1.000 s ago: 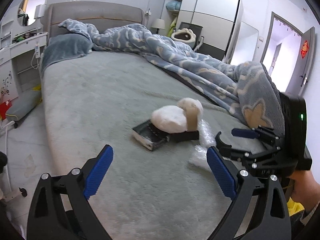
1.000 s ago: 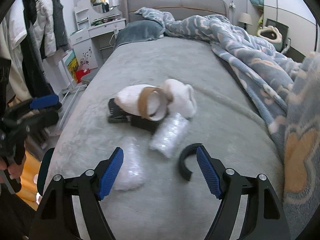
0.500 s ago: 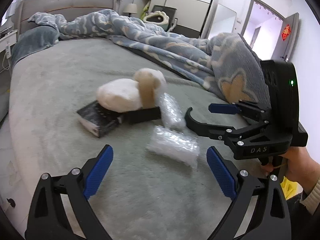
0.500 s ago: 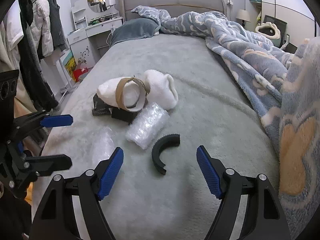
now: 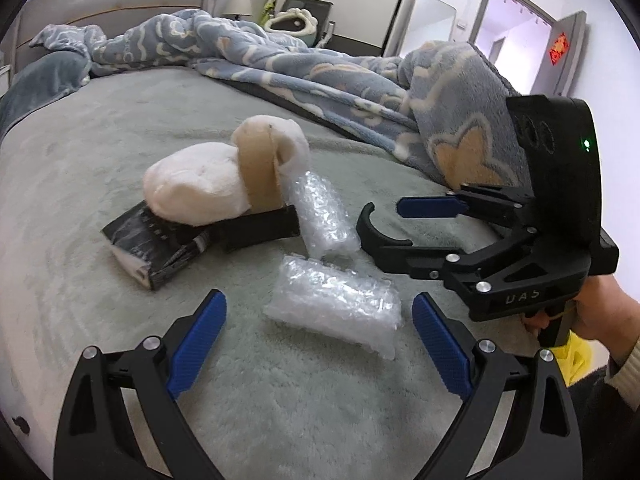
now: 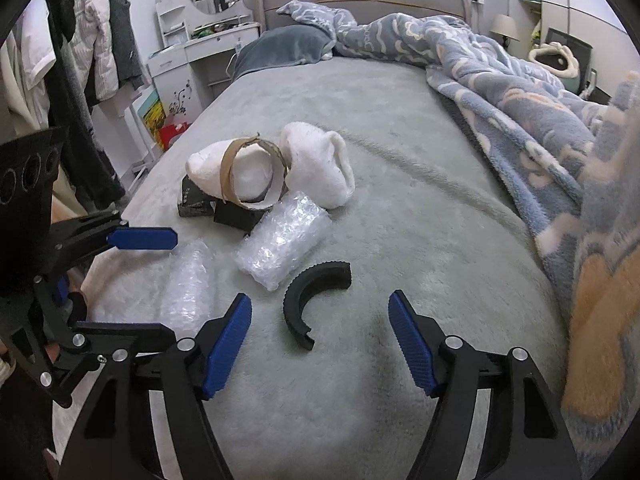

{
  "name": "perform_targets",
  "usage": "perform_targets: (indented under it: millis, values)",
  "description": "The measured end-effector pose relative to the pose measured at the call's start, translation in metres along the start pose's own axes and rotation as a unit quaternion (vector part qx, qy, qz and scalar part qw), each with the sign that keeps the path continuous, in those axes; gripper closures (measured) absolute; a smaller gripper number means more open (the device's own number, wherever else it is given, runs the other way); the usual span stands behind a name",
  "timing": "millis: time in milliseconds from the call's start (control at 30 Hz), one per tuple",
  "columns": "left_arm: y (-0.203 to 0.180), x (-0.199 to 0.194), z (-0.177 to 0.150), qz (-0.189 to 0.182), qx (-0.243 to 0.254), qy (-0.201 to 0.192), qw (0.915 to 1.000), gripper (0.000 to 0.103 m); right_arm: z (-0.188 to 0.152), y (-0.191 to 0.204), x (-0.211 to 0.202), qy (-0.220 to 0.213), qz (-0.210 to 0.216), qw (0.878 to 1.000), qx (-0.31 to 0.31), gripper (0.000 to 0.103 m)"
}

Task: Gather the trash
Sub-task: 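Grasp the bubble-wrap piece with the left tool while the right tool grasps the black arc, then carry both items over the green bin and open both tools to drop them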

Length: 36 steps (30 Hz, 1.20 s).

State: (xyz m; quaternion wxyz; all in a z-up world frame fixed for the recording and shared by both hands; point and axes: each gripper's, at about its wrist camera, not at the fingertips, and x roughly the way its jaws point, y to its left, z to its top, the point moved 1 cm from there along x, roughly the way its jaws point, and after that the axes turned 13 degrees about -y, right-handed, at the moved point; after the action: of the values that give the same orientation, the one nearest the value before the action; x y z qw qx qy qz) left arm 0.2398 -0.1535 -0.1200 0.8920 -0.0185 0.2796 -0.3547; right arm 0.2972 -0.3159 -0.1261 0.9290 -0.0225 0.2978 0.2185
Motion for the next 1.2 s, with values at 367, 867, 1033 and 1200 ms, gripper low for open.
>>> perform_targets:
  millis: [367,867,1033,1200]
  values:
    - [0.008,0.022,0.002,-0.037,-0.024,0.015,0.9989,0.034,0.001,-0.006,0.016,0.012,0.034,0.999,-0.017,0.042]
    - [0.019,0.014,0.007,-0.033,-0.059,0.000,0.9977,0.034,0.004,-0.006,0.025,0.011,0.046,0.998,-0.037,0.055]
    - [0.022,0.007,0.009,-0.014,-0.065,-0.009,0.9978,0.034,0.003,0.001,0.024,0.016,0.042,0.998,-0.051,0.064]
    - [0.022,-0.003,0.009,0.004,-0.059,-0.012,0.9982,0.035,0.004,0.004,0.022,0.019,0.025,0.999,-0.042,0.066]
